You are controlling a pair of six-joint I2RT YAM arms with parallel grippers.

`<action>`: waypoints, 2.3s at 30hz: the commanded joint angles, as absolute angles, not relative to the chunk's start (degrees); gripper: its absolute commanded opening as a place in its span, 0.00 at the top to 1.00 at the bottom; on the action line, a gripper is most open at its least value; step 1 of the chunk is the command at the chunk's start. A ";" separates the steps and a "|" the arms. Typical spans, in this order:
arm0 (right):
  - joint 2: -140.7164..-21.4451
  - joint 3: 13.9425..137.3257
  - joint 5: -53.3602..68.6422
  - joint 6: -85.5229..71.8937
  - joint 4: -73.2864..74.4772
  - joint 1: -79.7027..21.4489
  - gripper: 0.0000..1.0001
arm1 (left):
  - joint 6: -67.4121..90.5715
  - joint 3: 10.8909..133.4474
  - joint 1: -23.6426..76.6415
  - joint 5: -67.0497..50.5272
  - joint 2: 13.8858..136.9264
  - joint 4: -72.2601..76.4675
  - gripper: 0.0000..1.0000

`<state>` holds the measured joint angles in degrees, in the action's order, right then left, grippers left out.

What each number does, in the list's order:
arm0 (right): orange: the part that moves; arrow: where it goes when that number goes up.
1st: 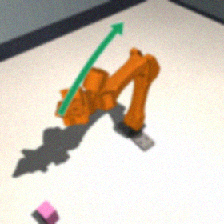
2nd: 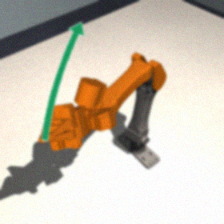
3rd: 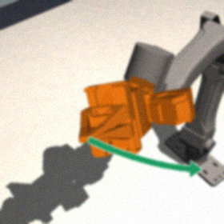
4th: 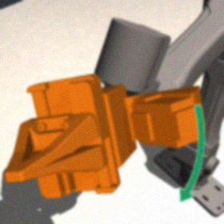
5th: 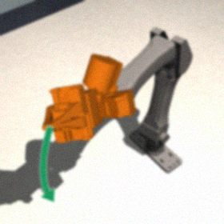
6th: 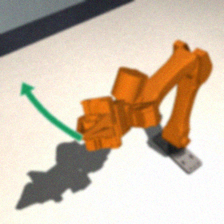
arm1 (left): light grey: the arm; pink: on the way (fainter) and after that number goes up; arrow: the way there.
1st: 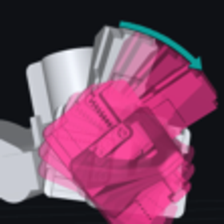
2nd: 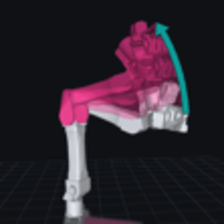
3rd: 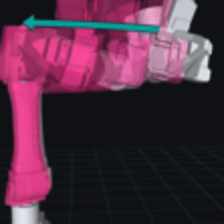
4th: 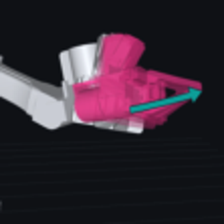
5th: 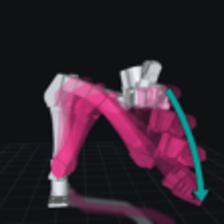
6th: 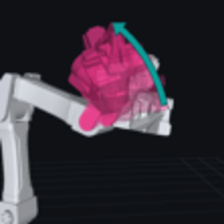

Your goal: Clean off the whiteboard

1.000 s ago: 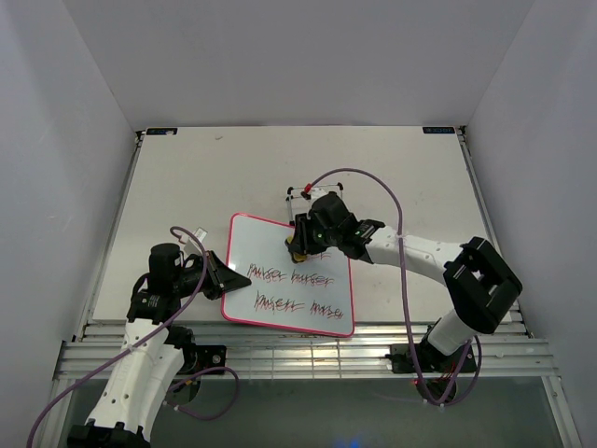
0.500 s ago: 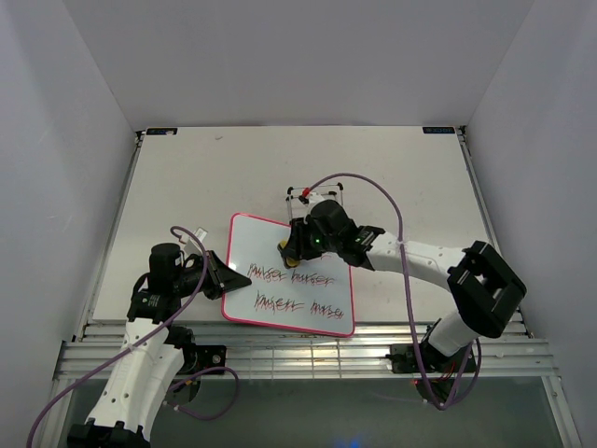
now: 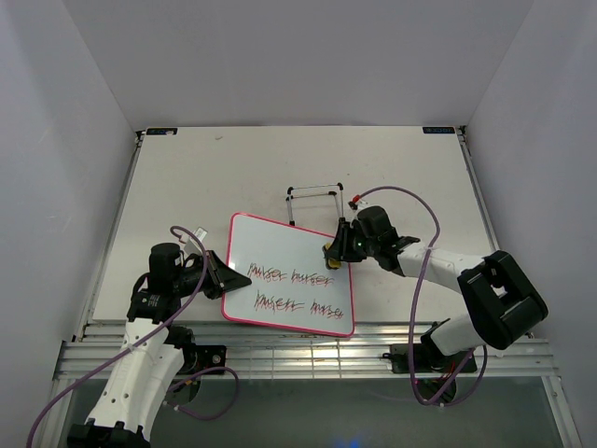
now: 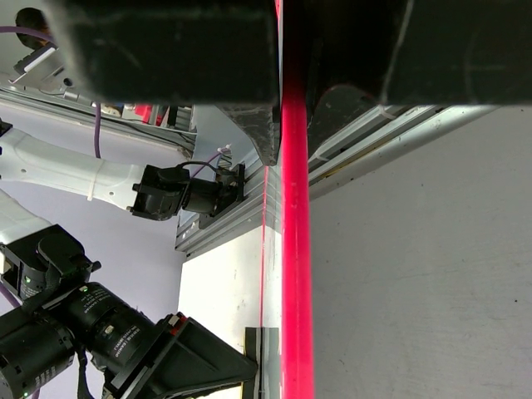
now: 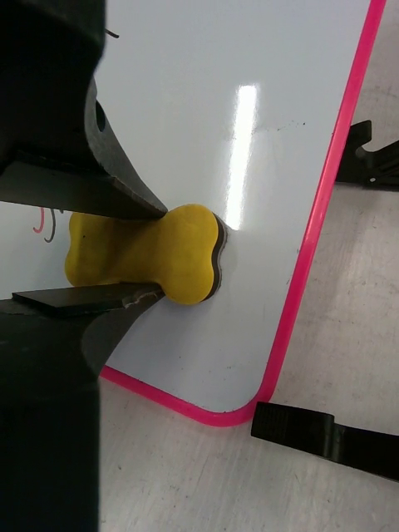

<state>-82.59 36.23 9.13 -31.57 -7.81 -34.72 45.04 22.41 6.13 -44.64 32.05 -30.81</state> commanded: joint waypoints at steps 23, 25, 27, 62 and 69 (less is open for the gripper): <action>-97.39 60.85 9.23 -27.86 6.42 -43.86 0.83 | 41.13 24.43 6.68 -42.01 31.90 -30.67 1.00; -95.99 57.85 9.23 -27.95 5.89 -41.76 0.83 | 41.22 24.52 6.68 -41.66 31.82 -30.85 1.00; -94.75 52.51 9.49 -27.86 4.40 -39.65 0.83 | 41.31 24.61 6.68 -41.31 31.73 -30.94 1.00; -69.95 48.24 18.73 -20.22 5.28 -39.09 0.85 | 41.92 25.14 6.59 -39.29 31.90 -31.64 1.00; -78.65 58.70 8.46 -16.62 3.96 -56.50 0.85 | 41.75 25.40 6.68 -39.73 32.17 -31.38 1.00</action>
<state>-75.55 53.98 13.52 -19.86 6.63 -52.49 45.28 23.35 6.61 -43.55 32.10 -31.27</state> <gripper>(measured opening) 0.393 0.181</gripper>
